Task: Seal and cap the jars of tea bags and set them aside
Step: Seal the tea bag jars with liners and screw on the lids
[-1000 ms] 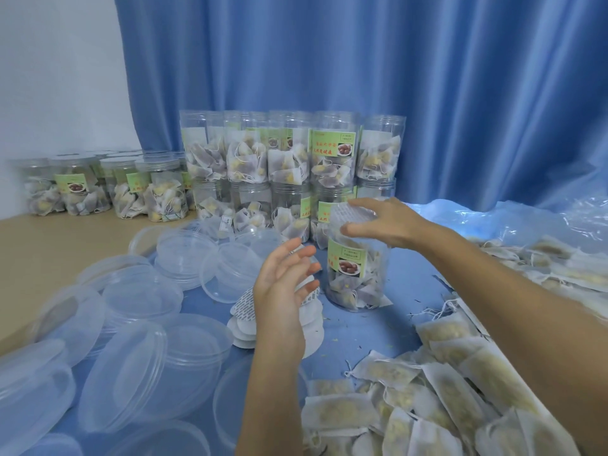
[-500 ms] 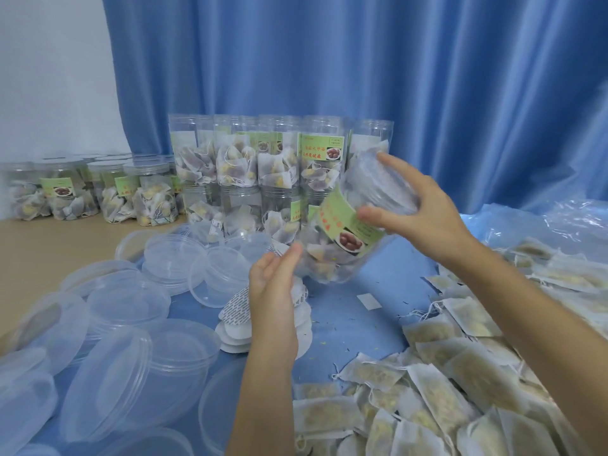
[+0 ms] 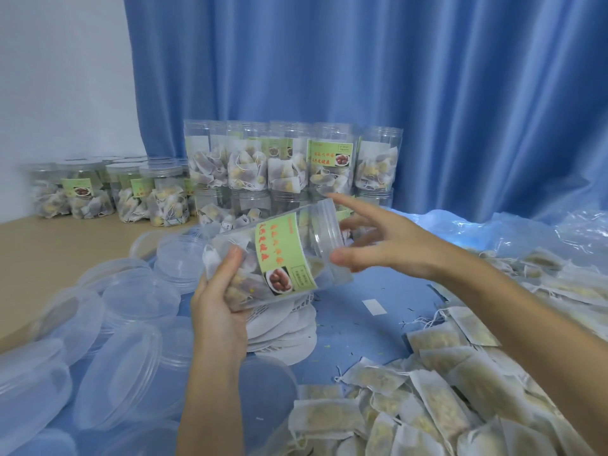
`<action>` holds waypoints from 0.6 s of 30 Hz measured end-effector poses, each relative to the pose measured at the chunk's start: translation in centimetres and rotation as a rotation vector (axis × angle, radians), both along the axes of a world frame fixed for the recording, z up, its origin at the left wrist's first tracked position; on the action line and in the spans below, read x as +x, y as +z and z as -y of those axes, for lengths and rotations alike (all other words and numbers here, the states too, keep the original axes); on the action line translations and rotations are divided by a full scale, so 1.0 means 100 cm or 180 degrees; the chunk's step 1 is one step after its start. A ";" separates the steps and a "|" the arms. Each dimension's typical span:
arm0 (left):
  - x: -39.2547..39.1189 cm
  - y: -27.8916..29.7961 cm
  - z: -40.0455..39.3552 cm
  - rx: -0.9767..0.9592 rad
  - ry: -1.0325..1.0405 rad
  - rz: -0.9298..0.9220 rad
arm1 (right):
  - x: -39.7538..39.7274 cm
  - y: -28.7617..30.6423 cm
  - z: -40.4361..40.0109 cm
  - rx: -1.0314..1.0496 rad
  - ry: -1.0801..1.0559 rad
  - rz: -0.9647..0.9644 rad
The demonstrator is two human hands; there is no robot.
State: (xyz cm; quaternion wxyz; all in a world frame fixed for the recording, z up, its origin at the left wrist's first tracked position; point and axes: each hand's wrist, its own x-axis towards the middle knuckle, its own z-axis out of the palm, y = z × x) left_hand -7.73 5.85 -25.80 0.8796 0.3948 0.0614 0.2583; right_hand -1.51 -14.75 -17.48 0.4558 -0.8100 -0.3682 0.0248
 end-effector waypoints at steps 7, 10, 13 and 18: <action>-0.004 -0.001 -0.002 -0.0007 -0.0159 0.0050 | -0.008 0.005 0.005 -0.0323 0.0431 0.0949; -0.003 -0.001 0.000 -0.0045 -0.0151 0.0086 | -0.013 0.003 0.000 -0.0238 -0.0055 0.0613; 0.000 0.001 0.001 -0.0033 0.0037 0.0273 | -0.015 -0.002 -0.010 -0.0173 -0.0594 -0.0501; 0.001 0.000 0.005 -0.0087 0.0011 0.0200 | -0.013 -0.009 -0.005 -0.0419 -0.0239 -0.0188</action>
